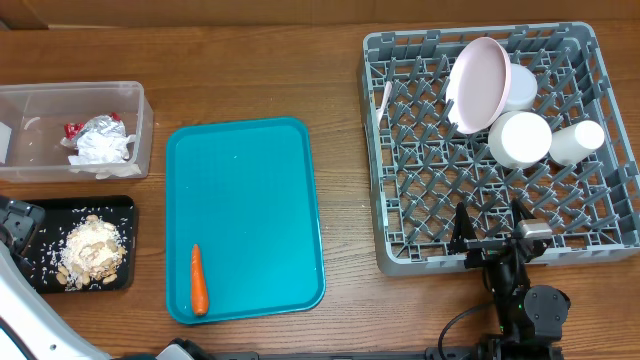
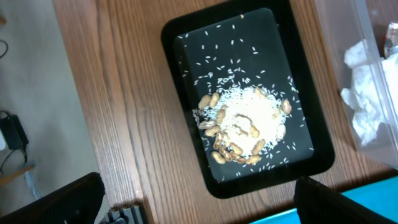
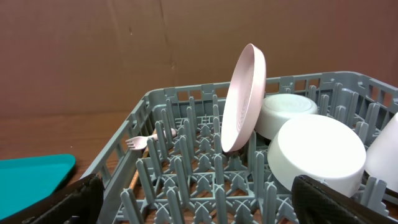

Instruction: Sort waste into correct bins and load items into the dishwasher rack

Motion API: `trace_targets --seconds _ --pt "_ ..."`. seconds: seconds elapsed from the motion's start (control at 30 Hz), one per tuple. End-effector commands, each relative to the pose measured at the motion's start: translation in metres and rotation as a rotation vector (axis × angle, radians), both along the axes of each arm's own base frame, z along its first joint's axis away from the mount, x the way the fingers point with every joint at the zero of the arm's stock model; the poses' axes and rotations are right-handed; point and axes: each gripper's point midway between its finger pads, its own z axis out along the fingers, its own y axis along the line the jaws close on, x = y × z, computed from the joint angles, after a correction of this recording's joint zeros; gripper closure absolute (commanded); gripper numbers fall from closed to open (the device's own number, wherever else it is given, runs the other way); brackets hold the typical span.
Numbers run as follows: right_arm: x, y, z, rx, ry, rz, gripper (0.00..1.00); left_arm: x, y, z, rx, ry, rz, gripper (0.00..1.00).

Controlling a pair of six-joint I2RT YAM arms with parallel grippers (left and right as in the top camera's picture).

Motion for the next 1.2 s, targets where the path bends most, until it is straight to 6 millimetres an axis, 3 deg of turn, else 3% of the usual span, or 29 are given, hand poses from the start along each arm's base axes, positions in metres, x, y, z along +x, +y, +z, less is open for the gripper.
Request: trace_targets --seconds 0.0,0.1,0.33,0.43,0.57,0.73,1.0,1.17 --pt "0.0 -0.004 -0.002 -0.008 -0.004 -0.023 0.0 0.017 -0.014 0.012 0.025 -0.037 -0.067 0.0" --pt "0.0 -0.004 -0.002 -0.008 -0.004 -0.023 0.0 0.036 -0.038 0.02 0.044 -0.062 -0.172 0.0" --pt "0.0 -0.004 -0.002 -0.008 -0.004 -0.023 0.0 0.075 -0.123 0.047 0.086 -0.158 -0.51 0.0" --pt "0.0 -0.004 -0.002 -0.008 -0.004 -0.023 0.0 0.08 -0.157 0.059 0.098 -0.208 -0.638 0.0" --pt "0.0 -0.004 -0.002 -0.008 -0.004 -0.023 0.0 0.077 -0.188 0.073 0.11 -0.271 -0.757 0.0" --pt "0.0 -0.004 -0.002 -0.008 -0.004 -0.023 0.0 0.07 -0.2 0.083 0.122 -0.317 -0.801 0.0" --pt "0.0 -0.004 -0.002 -0.008 -0.004 -0.023 0.0 0.07 -0.2 0.079 0.114 -0.3 -0.803 0.0" --pt "0.0 -0.004 -0.002 -0.008 -0.004 -0.023 0.0 0.057 -0.211 0.08 0.081 -0.357 -0.842 0.0"
